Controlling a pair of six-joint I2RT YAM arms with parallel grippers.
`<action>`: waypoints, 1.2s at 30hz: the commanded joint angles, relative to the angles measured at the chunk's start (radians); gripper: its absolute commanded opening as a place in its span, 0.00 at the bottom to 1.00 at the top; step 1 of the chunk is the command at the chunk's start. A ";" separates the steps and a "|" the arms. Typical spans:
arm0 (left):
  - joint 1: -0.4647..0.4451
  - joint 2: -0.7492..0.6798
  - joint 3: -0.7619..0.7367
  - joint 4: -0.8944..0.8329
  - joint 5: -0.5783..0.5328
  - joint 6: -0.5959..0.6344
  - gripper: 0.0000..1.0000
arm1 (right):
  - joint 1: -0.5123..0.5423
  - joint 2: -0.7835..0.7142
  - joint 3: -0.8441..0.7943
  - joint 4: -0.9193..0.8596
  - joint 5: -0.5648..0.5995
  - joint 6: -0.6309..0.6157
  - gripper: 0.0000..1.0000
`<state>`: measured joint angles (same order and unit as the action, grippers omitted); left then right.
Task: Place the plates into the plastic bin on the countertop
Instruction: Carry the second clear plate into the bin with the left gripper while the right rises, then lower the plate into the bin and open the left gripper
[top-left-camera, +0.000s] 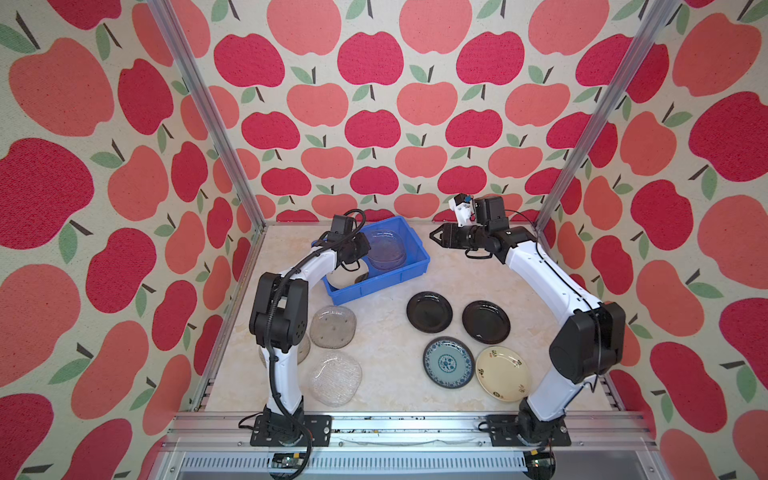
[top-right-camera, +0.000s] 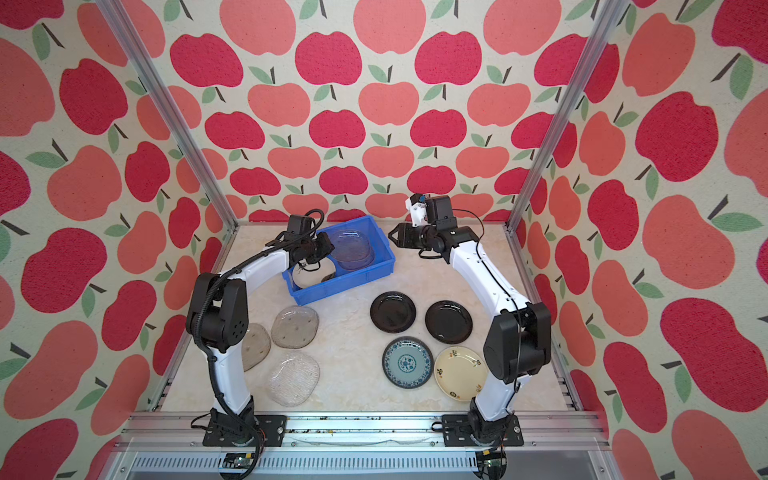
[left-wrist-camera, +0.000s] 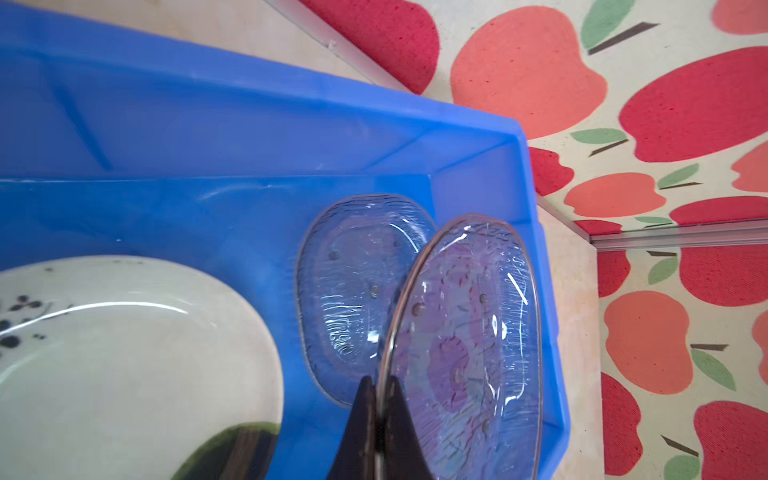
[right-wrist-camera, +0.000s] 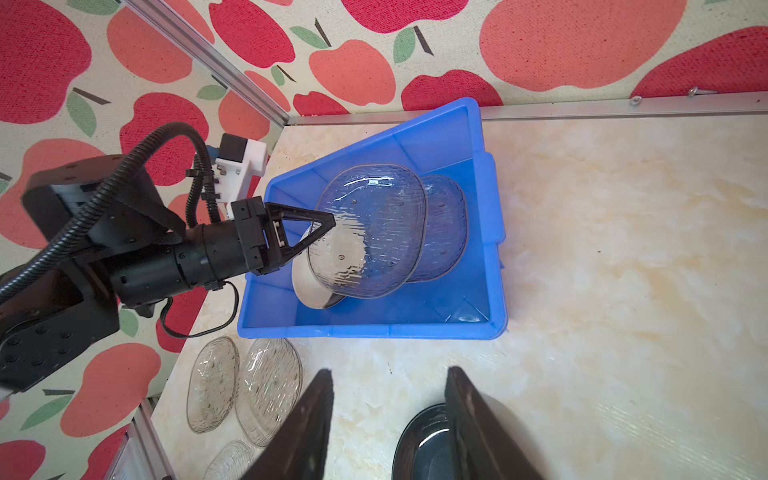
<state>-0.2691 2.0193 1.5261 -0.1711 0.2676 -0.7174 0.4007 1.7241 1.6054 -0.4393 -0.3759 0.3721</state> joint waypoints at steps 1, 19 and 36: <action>0.005 0.019 0.011 0.010 -0.020 -0.016 0.00 | -0.003 0.016 0.019 -0.012 0.001 0.006 0.47; -0.025 0.182 0.095 0.008 -0.103 -0.097 0.00 | -0.013 0.034 -0.005 0.006 -0.033 0.010 0.46; -0.062 0.259 0.221 -0.065 -0.129 -0.092 0.29 | -0.014 0.046 -0.009 0.034 -0.077 0.025 0.47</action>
<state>-0.3313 2.2742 1.7157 -0.1921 0.1703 -0.8215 0.3962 1.7531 1.5929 -0.4194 -0.4221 0.3836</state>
